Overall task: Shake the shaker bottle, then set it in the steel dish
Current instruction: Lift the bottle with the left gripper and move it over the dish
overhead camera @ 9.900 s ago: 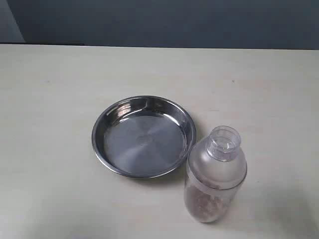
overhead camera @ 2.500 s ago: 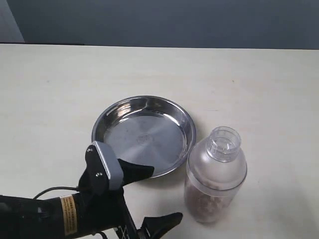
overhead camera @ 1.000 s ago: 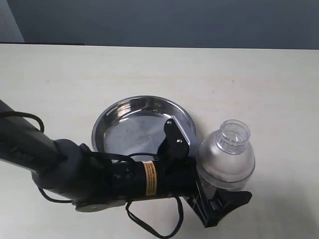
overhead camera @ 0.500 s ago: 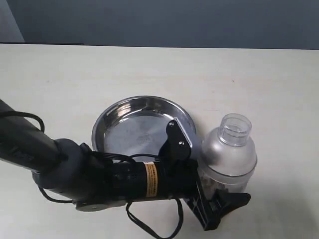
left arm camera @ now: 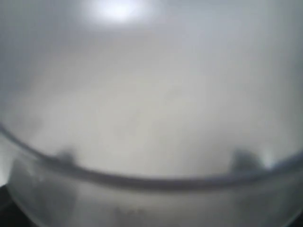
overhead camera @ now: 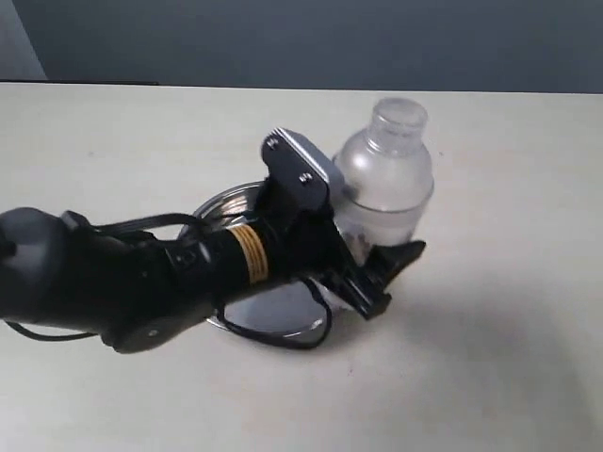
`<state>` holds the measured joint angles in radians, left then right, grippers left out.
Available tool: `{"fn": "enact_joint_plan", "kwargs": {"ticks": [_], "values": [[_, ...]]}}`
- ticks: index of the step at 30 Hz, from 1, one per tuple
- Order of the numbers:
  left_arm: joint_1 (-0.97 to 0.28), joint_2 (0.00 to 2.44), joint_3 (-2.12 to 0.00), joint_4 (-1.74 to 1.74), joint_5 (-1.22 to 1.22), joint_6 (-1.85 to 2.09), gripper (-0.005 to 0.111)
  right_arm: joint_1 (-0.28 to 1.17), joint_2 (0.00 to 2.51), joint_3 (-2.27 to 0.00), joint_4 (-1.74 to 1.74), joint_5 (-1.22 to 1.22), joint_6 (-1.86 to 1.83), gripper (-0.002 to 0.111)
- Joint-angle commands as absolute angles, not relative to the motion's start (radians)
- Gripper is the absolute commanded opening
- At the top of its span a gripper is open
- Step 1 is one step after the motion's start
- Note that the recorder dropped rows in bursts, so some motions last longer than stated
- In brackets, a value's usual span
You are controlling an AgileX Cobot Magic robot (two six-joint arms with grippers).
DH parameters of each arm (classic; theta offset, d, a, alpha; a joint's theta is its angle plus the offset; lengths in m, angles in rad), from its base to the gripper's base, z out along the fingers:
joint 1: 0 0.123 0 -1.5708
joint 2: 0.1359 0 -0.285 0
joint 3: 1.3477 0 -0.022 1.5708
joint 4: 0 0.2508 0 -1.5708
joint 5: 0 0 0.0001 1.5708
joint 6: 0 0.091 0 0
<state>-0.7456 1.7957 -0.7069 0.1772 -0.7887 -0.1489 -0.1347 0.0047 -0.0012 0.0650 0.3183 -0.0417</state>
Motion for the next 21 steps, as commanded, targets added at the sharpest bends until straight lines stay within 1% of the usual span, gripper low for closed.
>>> {"fn": "enact_joint_plan", "kwargs": {"ticks": [1, 5, 8, 10, 12, 13, 14, 15, 16, 18, 20, 21], "values": [[-0.681, 1.721, -0.694, 0.144, -0.835, -0.127, 0.000, -0.138, 0.000, 0.000, 0.066, 0.305, -0.044, -0.001], [-0.638, 1.674, -0.653, 0.134, -0.795, -0.078, 0.000, -0.138, 0.000, 0.000, 0.066, 0.305, -0.044, -0.001], [-0.597, 1.685, -0.616, 0.072, -0.793, -0.068, 0.000, -0.138, 0.000, 0.000, 0.066, 0.305, -0.044, -0.001], [-0.571, 1.664, -0.598, 0.070, -0.888, -0.081, 0.000, -0.138, 0.000, 0.000, 0.066, 0.305, -0.044, -0.001], [-0.565, 1.580, -0.599, 0.072, -0.960, -0.083, 0.000, -0.138, 0.000, 0.000, 0.066, 0.305, -0.044, -0.001], [-0.565, 1.543, -0.610, 0.072, -0.894, -0.071, 0.000, -0.138, 0.000, 0.000, 0.066, 0.305, -0.044, -0.001], [-0.565, 1.521, -0.629, 0.072, -0.737, -0.067, 0.000, -0.138, 0.000, 0.000, 0.066, 0.305, -0.044, -0.001], [-0.562, 1.542, -0.643, 0.063, -0.605, -0.067, 0.000, -0.138, 0.000, 0.000, 0.066, 0.305, -0.044, -0.001], [-0.558, 1.600, -0.635, 0.060, -0.542, -0.097, 0.000, -0.138, 0.000, 0.000, 0.066, 0.305, -0.044, -0.001], [-0.545, 1.683, -0.586, 0.113, -0.752, -0.243, 0.000, -0.138, 0.000, 0.000, 0.066, 0.305, -0.044, -0.001], [-0.532, 1.650, -0.570, 0.133, -0.989, -0.283, 0.000, -0.138, 0.000, 0.000, 0.066, 0.305, -0.044, -0.001], [-0.531, 1.620, -0.590, 0.133, -1.001, -0.283, 0.000, -0.138, 0.000, 0.000, 0.066, 0.305, -0.044, -0.001]]}}
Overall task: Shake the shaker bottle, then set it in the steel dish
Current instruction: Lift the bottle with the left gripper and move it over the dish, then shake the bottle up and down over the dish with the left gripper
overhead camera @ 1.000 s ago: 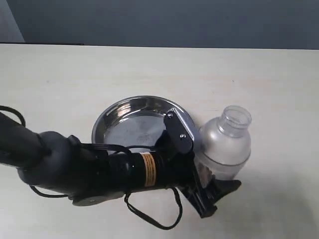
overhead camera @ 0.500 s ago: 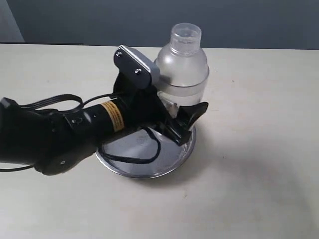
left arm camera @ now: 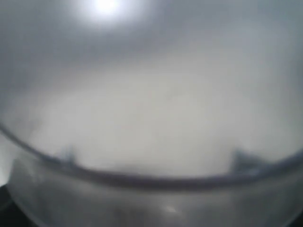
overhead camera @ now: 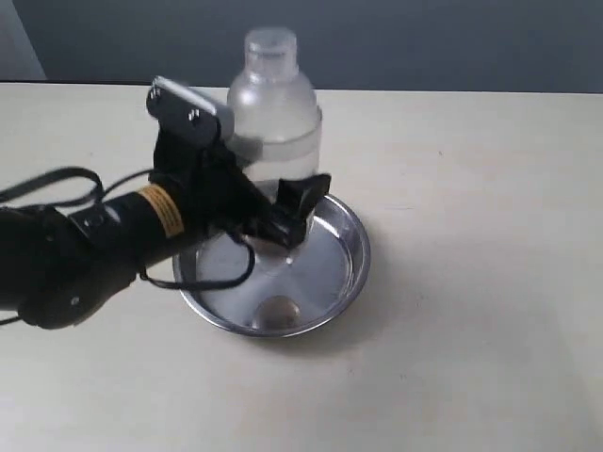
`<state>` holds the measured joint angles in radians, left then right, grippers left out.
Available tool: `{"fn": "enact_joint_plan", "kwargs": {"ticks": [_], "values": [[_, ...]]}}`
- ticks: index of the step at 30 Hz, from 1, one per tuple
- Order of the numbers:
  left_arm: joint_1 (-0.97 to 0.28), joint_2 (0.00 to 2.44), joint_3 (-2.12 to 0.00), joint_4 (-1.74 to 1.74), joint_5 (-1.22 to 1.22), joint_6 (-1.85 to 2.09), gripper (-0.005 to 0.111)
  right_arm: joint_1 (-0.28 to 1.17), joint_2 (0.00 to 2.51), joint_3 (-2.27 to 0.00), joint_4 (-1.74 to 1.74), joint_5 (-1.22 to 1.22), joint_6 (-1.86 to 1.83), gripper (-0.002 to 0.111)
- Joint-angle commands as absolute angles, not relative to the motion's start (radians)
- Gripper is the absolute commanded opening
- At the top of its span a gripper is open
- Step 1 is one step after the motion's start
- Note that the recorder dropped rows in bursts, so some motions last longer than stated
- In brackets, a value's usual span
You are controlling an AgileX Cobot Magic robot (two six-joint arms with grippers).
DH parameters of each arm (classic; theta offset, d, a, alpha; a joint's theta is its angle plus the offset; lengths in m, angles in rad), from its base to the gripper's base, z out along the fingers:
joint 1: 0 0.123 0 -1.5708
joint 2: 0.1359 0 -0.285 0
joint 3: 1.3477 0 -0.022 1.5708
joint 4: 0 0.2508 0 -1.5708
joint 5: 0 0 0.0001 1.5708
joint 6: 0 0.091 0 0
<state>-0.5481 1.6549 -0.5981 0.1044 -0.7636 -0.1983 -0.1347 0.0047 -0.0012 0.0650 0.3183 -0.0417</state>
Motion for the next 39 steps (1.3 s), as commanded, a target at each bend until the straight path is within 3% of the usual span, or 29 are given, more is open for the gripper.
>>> {"fn": "enact_joint_plan", "kwargs": {"ticks": [1, 3, 5, 7, 10, 13, 16, 19, 21, 24, 27, 30, 33, 37, 39], "values": [[-0.530, 1.587, -0.616, 0.142, -0.932, -0.283, 0.000, -0.138, 0.000, 0.000, 0.066, 0.305, -0.044, -0.001], [-0.529, 1.534, -0.691, 0.192, -0.592, -0.224, 0.000, -0.138, 0.000, 0.000, 0.066, 0.305, -0.044, -0.001], [-0.529, 1.585, -0.691, 0.213, -0.454, -0.267, 0.000, -0.138, 0.000, 0.000, 0.066, 0.305, -0.044, -0.001], [-0.518, 1.664, -0.647, 0.225, -0.564, -0.389, 0.000, -0.138, 0.000, 0.000, 0.066, 0.305, -0.044, -0.001], [-0.475, 1.590, -0.662, 0.336, -0.712, -0.571, 0.000, -0.138, 0.000, 0.000, 0.066, 0.305, -0.044, -0.001], [-0.460, 1.438, -0.763, 0.496, -0.522, -0.518, 0.000, -0.138, 0.000, 0.000, 0.066, 0.305, -0.044, -0.001], [-0.479, 1.480, -0.747, 0.532, -0.326, -0.523, 0.000, -0.138, 0.000, 0.000, 0.066, 0.305, -0.044, -0.001], [-0.467, 1.589, -0.645, 0.445, -0.534, -0.598, 0.000, -0.138, 0.000, 0.000, 0.066, 0.305, -0.044, -0.001], [-0.448, 1.530, -0.651, 0.450, -0.665, -0.636, 0.000, -0.138, 0.000, 0.000, 0.066, 0.305, -0.044, -0.001], [-0.439, 1.395, -0.743, 0.555, -0.531, -0.577, 0.000, -0.138, 0.000, 0.000, 0.066, 0.305, -0.044, -0.001], [-0.463, 1.423, -0.725, 0.602, -0.364, -0.614, 0.000, -0.138, 0.000, 0.000, 0.066, 0.305, -0.044, -0.001], [-0.457, 1.530, -0.616, 0.514, -0.545, -0.623, 0.000, -0.138, 0.000, 0.000, 0.066, 0.305, -0.044, -0.001], [-0.436, 1.454, -0.631, 0.482, -0.713, -0.649, 0.000, -0.138, 0.000, 0.000, 0.066, 0.305, -0.044, -0.001], [-0.452, 1.367, -0.726, 0.675, -0.431, -0.668, 0.000, -0.138, 0.000, 0.000, 0.066, 0.305, -0.044, -0.001], [-0.461, 1.503, -0.621, 0.583, -0.486, -0.683, 0.000, -0.138, 0.000, 0.000, 0.066, 0.305, -0.044, -0.001]]}}
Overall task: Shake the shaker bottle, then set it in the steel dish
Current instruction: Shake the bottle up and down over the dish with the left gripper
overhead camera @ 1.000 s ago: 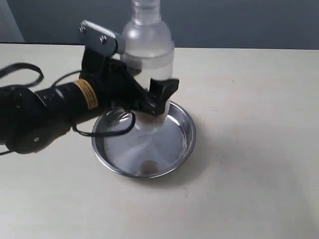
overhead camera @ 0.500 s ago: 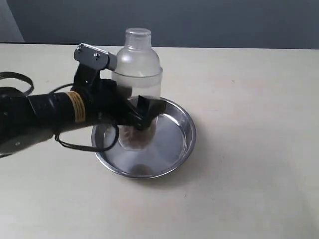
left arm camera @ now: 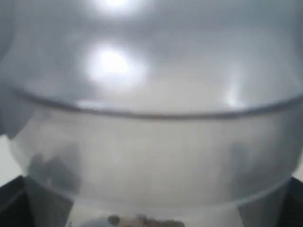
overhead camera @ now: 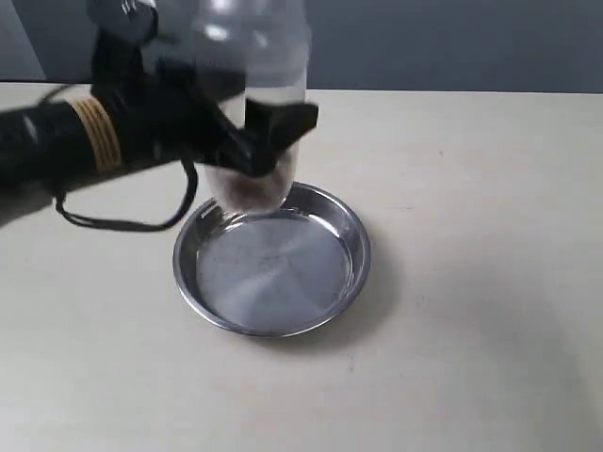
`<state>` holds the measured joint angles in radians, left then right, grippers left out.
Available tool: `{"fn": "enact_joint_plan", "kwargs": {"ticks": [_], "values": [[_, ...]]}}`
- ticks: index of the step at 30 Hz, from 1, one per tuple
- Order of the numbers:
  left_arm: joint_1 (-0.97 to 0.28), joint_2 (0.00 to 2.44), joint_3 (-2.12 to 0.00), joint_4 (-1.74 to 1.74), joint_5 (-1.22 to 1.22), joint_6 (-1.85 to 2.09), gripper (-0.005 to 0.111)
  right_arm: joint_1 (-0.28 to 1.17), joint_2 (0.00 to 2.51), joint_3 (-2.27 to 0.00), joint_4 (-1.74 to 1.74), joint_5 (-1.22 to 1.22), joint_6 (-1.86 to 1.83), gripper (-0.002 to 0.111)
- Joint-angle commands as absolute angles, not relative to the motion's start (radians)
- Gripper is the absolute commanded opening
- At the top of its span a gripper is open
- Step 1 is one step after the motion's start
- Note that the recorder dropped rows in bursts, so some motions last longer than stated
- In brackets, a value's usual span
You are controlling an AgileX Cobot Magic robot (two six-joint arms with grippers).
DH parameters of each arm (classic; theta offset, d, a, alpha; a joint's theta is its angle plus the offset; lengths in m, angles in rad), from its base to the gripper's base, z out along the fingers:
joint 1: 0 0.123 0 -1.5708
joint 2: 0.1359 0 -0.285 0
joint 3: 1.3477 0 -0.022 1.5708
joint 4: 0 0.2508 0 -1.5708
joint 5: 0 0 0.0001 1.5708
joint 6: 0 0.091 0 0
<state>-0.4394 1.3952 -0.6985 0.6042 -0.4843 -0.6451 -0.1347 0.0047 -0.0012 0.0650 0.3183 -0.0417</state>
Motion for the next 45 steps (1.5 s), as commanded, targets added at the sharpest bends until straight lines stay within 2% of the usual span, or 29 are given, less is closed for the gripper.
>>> {"fn": "enact_joint_plan", "kwargs": {"ticks": [1, 2, 3, 4, 6, 7, 9, 11, 14, 16, 18, 19, 20, 22, 24, 26, 28, 31, 32, 33, 35, 36, 41, 43, 45], "values": [[-0.459, 1.534, -0.586, 0.550, -0.585, -0.705, 0.000, -0.138, 0.000, 0.000, 0.066, 0.305, -0.044, -0.001], [-0.440, 1.514, -0.564, 0.538, -0.756, -0.735, 0.000, -0.138, 0.000, 0.000, 0.066, 0.305, -0.044, -0.001], [-0.431, 1.472, -0.581, 0.545, -0.787, -0.750, 0.000, -0.138, 0.000, 0.000, 0.066, 0.305, -0.044, -0.001], [-0.428, 1.376, -0.653, 0.624, -0.657, -0.730, 0.000, -0.138, 0.000, 0.000, 0.066, 0.305, -0.044, -0.001], [-0.467, 1.365, -0.673, 0.770, -0.398, -0.727, 0.000, -0.138, 0.000, 0.000, 0.066, 0.305, -0.044, -0.001], [-0.472, 1.431, -0.631, 0.722, -0.406, -0.725, 0.000, -0.138, 0.000, 0.000, 0.066, 0.305, -0.044, -0.001], [-0.431, 1.475, -0.591, 0.664, -0.667, -0.755, 0.000, -0.138, 0.000, 0.000, 0.066, 0.305, -0.044, -0.001], [-0.416, 1.395, -0.641, 0.670, -0.703, -0.759, 0.000, -0.138, 0.000, 0.000, 0.066, 0.305, -0.044, -0.001], [-0.450, 1.400, -0.679, 0.769, -0.434, -0.708, 0.000, -0.138, 0.000, 0.000, 0.066, 0.305, -0.044, -0.001], [-0.445, 1.534, -0.589, 0.651, -0.609, -0.714, 0.000, -0.138, 0.000, 0.000, 0.066, 0.305, -0.044, -0.001], [-0.413, 1.476, -0.615, 0.637, -0.802, -0.725, 0.000, -0.138, 0.000, 0.000, 0.066, 0.305, -0.044, -0.001], [-0.408, 1.449, -0.646, 0.644, -0.786, -0.692, 0.000, -0.138, 0.000, 0.000, 0.066, 0.305, -0.044, -0.001], [-0.417, 1.427, -0.720, 0.716, -0.592, -0.620, 0.000, -0.138, 0.000, 0.000, 0.066, 0.305, -0.044, -0.001], [-0.440, 1.524, -0.694, 0.737, -0.473, -0.734, 0.000, -0.138, 0.000, 0.000, 0.066, 0.305, -0.044, -0.001], [-0.424, 1.570, -0.649, 0.732, -0.615, -0.805, 0.000, -0.138, 0.000, 0.000, 0.066, 0.305, -0.044, -0.001], [-0.382, 1.468, -0.712, 0.748, -0.672, -0.793, 0.000, -0.138, 0.000, 0.000, 0.066, 0.305, -0.044, -0.001], [-0.392, 1.449, -0.752, 0.830, -0.486, -0.763, 0.000, -0.138, 0.000, 0.000, 0.066, 0.305, -0.044, -0.001], [-0.391, 1.506, -0.681, 0.789, -0.470, -0.979, 0.000, -0.138, 0.000, 0.000, 0.066, 0.305, -0.044, -0.001], [-0.391, 1.479, -0.681, 0.754, -0.447, -0.922, 0.000, -0.138, 0.000, 0.000, 0.066, 0.305, -0.044, -0.001], [-0.391, 1.440, -0.681, 0.522, -0.440, -0.684, 0.000, -0.138, 0.000, 0.000, 0.066, 0.305, -0.044, -0.001], [-0.426, 1.491, -0.687, 0.268, -0.619, -0.371, 0.000, -0.138, 0.000, 0.000, 0.066, 0.305, -0.044, -0.001], [-0.437, 1.513, -0.699, 0.285, -0.614, -0.424, 0.000, -0.138, 0.000, 0.000, 0.066, 0.305, -0.044, -0.001], [-0.441, 1.436, -0.685, 0.557, -0.192, -0.674, 0.000, -0.138, 0.000, 0.000, 0.066, 0.305, -0.044, -0.001], [-0.434, 1.397, -0.666, 0.553, -0.262, -0.604, 0.000, -0.138, 0.000, 0.000, 0.066, 0.305, -0.044, -0.001], [-0.428, 1.439, -0.669, 0.510, -0.486, -0.575, 0.000, -0.138, 0.000, 0.000, 0.066, 0.305, -0.044, -0.001]]}}
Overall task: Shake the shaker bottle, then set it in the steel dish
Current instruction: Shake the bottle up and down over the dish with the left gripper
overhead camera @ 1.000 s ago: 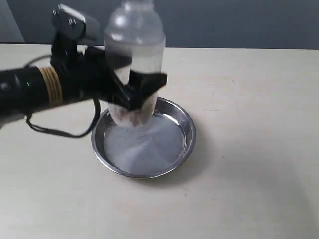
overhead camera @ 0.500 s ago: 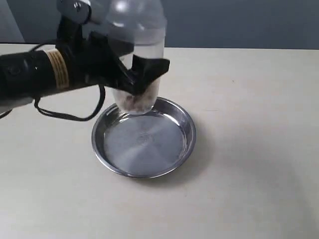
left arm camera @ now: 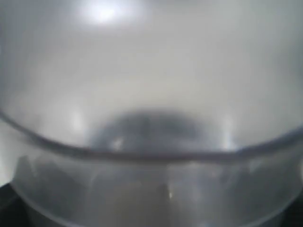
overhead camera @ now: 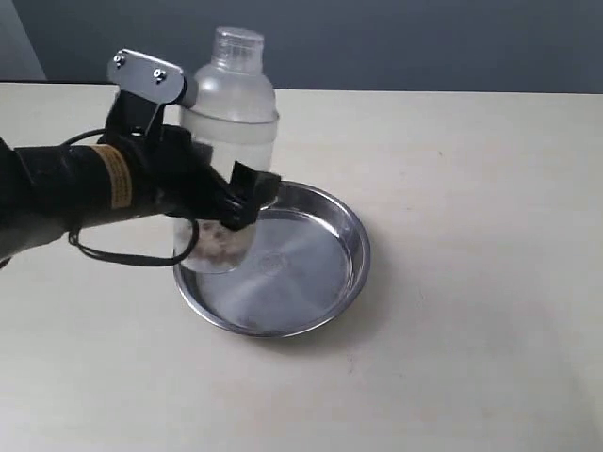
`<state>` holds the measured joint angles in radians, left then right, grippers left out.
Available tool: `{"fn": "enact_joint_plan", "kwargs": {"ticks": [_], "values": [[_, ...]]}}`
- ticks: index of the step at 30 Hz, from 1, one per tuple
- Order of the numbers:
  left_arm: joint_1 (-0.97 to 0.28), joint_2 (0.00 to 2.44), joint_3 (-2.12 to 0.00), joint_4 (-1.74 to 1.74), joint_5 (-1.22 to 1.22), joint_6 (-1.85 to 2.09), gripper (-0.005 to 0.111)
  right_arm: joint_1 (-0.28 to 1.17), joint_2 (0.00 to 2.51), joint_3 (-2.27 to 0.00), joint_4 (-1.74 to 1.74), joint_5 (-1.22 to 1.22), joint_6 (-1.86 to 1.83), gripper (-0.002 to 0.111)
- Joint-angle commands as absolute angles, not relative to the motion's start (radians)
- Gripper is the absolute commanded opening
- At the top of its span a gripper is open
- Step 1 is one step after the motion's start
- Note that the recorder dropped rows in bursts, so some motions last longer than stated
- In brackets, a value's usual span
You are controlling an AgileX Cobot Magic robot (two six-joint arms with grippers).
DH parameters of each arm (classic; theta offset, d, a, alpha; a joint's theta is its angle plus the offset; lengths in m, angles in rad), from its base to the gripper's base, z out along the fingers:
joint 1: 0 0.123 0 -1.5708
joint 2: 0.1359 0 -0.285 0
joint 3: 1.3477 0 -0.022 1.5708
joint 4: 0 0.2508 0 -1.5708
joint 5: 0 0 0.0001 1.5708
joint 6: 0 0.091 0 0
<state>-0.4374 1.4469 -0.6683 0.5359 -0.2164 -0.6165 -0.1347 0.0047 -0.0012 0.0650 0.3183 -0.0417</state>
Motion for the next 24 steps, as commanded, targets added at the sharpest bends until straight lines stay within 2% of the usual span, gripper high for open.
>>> {"fn": "enact_joint_plan", "kwargs": {"ticks": [1, 3, 5, 9, 12, 15, 17, 19, 21, 22, 24], "values": [[-0.428, 1.486, -0.680, 0.504, -0.597, -0.593, 0.000, -0.138, 0.000, 0.000, 0.066, 0.305, -0.044, -0.001], [-0.433, 1.567, -0.713, 0.599, -0.677, -0.752, 0.000, -0.138, 0.000, 0.000, 0.066, 0.305, -0.044, -0.001], [-0.420, 1.583, -0.725, 0.739, -0.640, -0.864, 0.000, -0.138, 0.000, 0.000, 0.066, 0.305, -0.044, -0.001], [-0.307, 1.475, -0.690, 1.024, -0.540, -0.989, 0.000, -0.138, 0.000, 0.000, 0.066, 0.305, -0.044, -0.001], [-0.275, 1.450, -0.677, 0.880, -0.548, -0.896, 0.000, -0.138, 0.000, 0.000, 0.066, 0.305, -0.044, -0.001], [-0.346, 1.582, -0.718, 0.706, -0.757, -0.878, 0.000, -0.138, 0.000, 0.000, 0.066, 0.305, -0.044, -0.001], [-0.358, 1.605, -0.752, 0.896, -0.711, -1.106, 0.000, -0.138, 0.000, 0.000, 0.066, 0.305, -0.044, -0.001], [-0.312, 1.541, -0.743, 1.229, -0.600, -1.327, 0.000, -0.138, 0.000, 0.000, 0.066, 0.305, -0.044, -0.001], [-0.278, 1.449, -0.717, 1.357, -0.494, -1.338, 0.000, -0.138, 0.000, 0.000, 0.066, 0.305, -0.044, -0.001], [-0.273, 1.434, -0.718, 1.284, -0.455, -1.206, 0.000, -0.138, 0.000, 0.000, 0.066, 0.305, -0.044, -0.001], [-0.272, 1.492, -0.747, 0.889, -0.502, -0.870, 0.000, -0.138, 0.000, 0.000, 0.066, 0.305, -0.044, -0.001]]}}
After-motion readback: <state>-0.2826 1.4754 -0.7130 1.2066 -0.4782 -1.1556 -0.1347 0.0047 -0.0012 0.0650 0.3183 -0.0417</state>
